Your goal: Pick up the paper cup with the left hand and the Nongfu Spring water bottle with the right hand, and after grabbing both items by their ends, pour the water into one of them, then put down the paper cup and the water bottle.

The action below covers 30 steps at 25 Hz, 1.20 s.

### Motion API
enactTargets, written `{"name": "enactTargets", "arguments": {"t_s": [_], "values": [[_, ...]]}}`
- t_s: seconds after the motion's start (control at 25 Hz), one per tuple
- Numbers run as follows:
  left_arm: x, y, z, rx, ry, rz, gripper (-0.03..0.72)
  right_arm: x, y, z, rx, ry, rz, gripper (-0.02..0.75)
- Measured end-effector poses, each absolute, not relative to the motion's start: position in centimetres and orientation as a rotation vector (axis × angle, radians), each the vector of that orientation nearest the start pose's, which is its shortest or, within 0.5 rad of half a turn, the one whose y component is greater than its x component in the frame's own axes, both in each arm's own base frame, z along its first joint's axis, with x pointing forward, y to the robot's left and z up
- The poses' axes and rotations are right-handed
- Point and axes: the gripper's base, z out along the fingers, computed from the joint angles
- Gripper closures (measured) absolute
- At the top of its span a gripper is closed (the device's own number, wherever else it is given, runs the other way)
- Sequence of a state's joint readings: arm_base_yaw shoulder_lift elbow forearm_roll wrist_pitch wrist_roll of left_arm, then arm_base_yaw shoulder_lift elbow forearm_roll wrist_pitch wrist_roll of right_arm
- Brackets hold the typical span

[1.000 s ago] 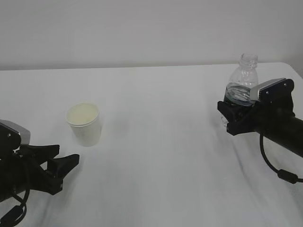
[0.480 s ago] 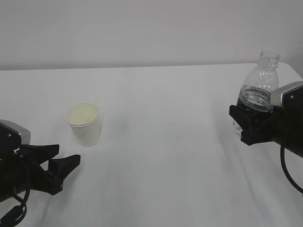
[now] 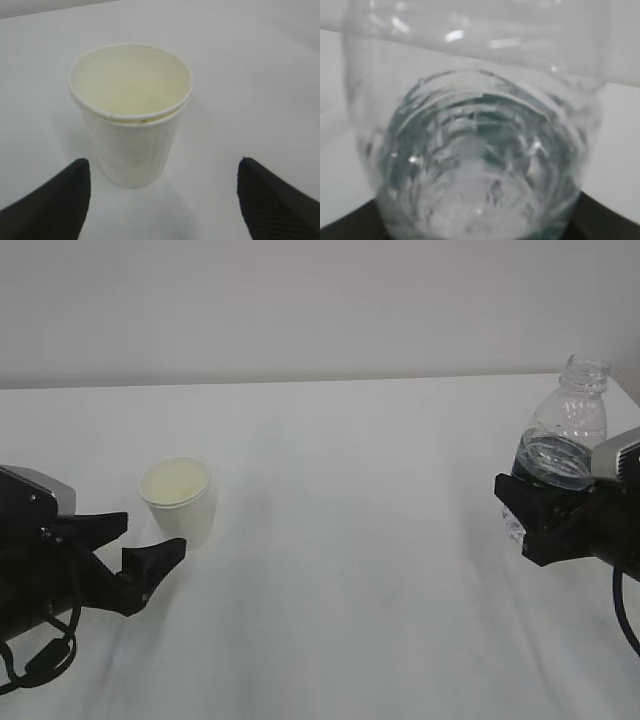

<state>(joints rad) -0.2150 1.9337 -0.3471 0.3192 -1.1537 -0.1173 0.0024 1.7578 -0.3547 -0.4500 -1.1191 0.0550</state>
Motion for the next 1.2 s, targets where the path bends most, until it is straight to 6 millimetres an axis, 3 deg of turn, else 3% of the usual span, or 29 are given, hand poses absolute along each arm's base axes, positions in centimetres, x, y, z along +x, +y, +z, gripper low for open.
{"name": "enactTargets", "arguments": {"t_s": [0.56,0.72,1.2], "values": [[26.7,-8.4,6.9,0.402,1.938,-0.408,0.006,25.6,3.6,13.6,-0.42,1.748,0.256,0.311],[26.8,-8.3,6.8,0.386,1.941,-0.398,0.006,25.6,3.6,13.6,-0.422,1.747,0.253,0.311],[29.7,-8.9,6.4,0.381,1.886,-0.393,0.006,25.6,3.6,13.6,-0.427,1.745,0.24,0.311]]}}
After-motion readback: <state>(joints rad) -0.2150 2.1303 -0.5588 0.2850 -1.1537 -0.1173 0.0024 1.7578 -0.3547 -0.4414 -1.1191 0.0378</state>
